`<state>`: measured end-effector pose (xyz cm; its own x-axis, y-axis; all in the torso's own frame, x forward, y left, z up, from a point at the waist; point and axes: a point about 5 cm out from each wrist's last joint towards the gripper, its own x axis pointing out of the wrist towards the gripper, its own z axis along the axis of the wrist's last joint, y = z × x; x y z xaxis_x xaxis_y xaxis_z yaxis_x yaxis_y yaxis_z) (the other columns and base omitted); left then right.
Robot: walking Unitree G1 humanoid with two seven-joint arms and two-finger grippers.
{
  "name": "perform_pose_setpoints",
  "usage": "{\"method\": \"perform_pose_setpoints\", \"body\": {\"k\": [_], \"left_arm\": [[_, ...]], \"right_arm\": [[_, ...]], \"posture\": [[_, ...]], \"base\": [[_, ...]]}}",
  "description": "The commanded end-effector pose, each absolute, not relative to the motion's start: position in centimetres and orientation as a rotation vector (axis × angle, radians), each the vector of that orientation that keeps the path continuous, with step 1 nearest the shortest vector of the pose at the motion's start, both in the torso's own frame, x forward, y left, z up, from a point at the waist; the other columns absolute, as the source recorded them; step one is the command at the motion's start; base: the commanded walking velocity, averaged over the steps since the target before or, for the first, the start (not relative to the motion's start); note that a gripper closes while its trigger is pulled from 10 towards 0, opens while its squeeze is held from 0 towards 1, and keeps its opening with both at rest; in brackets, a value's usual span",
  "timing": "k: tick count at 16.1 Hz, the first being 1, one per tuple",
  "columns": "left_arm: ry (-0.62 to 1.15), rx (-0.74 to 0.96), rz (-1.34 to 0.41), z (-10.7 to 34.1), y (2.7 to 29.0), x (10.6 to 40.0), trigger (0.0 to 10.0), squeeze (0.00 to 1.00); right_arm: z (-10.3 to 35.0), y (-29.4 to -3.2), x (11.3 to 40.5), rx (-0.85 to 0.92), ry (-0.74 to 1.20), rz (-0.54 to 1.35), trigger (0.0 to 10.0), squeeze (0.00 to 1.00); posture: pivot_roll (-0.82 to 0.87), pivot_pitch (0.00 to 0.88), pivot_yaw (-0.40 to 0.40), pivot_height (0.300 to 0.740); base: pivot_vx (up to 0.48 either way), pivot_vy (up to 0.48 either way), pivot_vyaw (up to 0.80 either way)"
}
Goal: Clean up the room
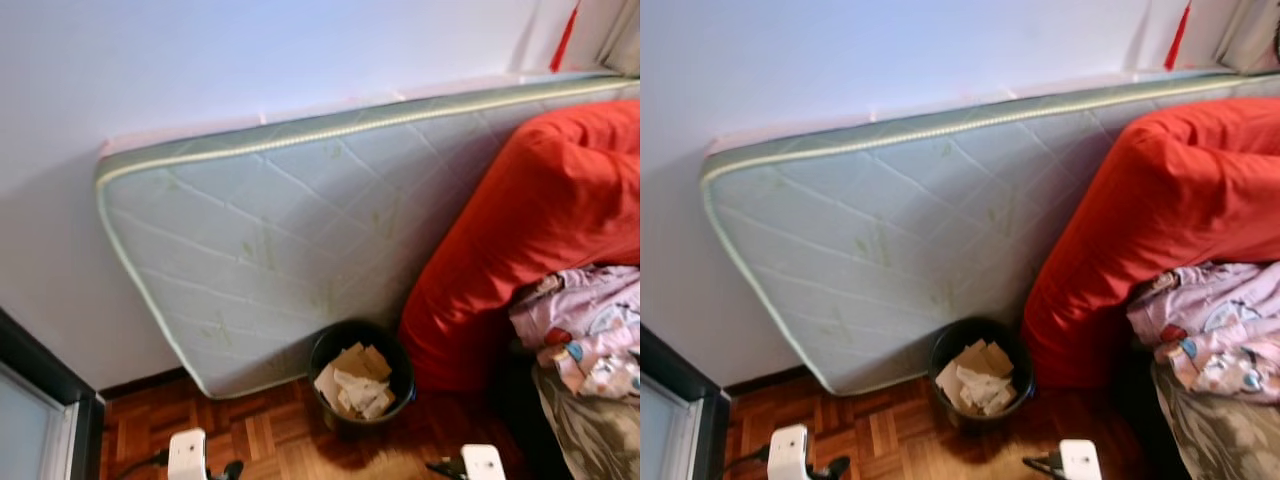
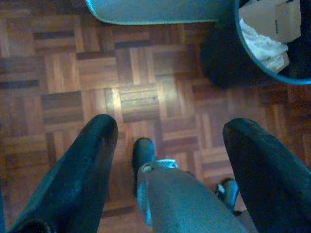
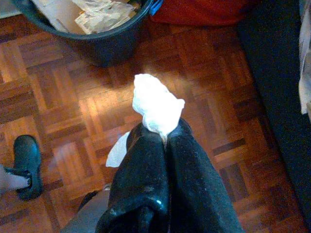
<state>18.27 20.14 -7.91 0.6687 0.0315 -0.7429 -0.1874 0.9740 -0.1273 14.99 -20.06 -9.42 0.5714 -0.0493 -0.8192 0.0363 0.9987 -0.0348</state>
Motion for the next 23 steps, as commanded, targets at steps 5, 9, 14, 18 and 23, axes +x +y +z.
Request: {"method": "perform_pose_setpoints", "body": {"k": [5,9,14,18,23], "left_arm": [[0.842,-0.194,0.119,-8.01,20.22,18.09,10.0,0.00],[0.840,-0.192,0.117,-7.99,20.14,18.13,10.0,0.00],[0.841,-0.192,0.115,-8.02,20.04,18.11,10.0,0.00],[0.834,-0.186,0.119,-7.97,20.22,18.10,10.0,0.00],[0.806,-0.179,0.116,-7.73,20.15,18.49,10.0,0.00]], "right_arm": [[-9.38,-19.21,15.39,-0.027,0.952,-0.016,10.0,0.00],[-9.35,-18.97,15.58,-0.017,0.951,-0.019,10.0,0.00],[-9.46,-19.25,15.18,-0.020,0.960,-0.016,10.0,0.00],[-9.39,-18.95,15.26,-0.043,0.941,0.034,10.0,0.00],[-9.34,-19.18,15.22,0.002,0.929,0.013,10.0,0.00]], "posture": [[0.04,0.000,-0.020,0.740],[0.04,0.000,-0.023,0.740],[0.04,0.000,-0.022,0.740],[0.04,0.000,-0.023,0.740],[0.04,0.000,-0.022,0.740]], "base": [[0.339,0.000,0.76],[0.338,0.000,0.00],[0.341,0.000,0.00],[0.152,0.000,0.50],[0.000,0.000,0.28]]}}
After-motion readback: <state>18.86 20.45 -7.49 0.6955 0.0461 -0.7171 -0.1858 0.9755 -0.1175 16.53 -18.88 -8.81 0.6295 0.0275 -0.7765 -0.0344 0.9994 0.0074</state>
